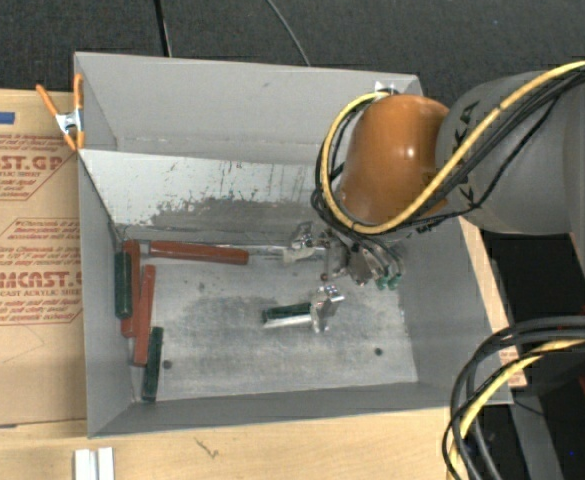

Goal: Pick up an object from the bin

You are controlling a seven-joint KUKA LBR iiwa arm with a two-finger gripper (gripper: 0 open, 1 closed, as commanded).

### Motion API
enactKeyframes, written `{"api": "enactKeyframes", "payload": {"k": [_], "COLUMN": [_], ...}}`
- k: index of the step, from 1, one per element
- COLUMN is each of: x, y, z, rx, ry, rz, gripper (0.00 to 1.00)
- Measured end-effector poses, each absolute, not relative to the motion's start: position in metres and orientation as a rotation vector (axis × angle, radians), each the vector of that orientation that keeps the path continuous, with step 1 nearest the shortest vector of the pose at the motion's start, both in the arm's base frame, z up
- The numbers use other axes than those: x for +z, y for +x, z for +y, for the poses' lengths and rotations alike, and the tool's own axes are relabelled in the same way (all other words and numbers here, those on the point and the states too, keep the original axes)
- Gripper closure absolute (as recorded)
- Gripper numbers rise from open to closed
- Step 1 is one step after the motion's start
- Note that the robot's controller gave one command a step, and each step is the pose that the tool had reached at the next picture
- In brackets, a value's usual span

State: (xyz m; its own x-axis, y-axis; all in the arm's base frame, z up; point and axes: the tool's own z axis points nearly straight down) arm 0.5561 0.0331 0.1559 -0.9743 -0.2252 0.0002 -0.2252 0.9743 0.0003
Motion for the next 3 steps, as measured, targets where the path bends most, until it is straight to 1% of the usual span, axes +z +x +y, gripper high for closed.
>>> {"api": "enactKeyframes", "payload": {"k": [1, 2, 3], "x": [0.132, 0.071, 0.077], "y": [0.548, 0.553, 0.545], "z": [0.033, 0.033, 0.037], "rx": [-0.003, -0.001, -0.004], "ry": [-0.001, 0.103, -0.136], "rz": [-3.143, -3.15, -3.151], "gripper": [0.0, 0.0, 1.0]}}
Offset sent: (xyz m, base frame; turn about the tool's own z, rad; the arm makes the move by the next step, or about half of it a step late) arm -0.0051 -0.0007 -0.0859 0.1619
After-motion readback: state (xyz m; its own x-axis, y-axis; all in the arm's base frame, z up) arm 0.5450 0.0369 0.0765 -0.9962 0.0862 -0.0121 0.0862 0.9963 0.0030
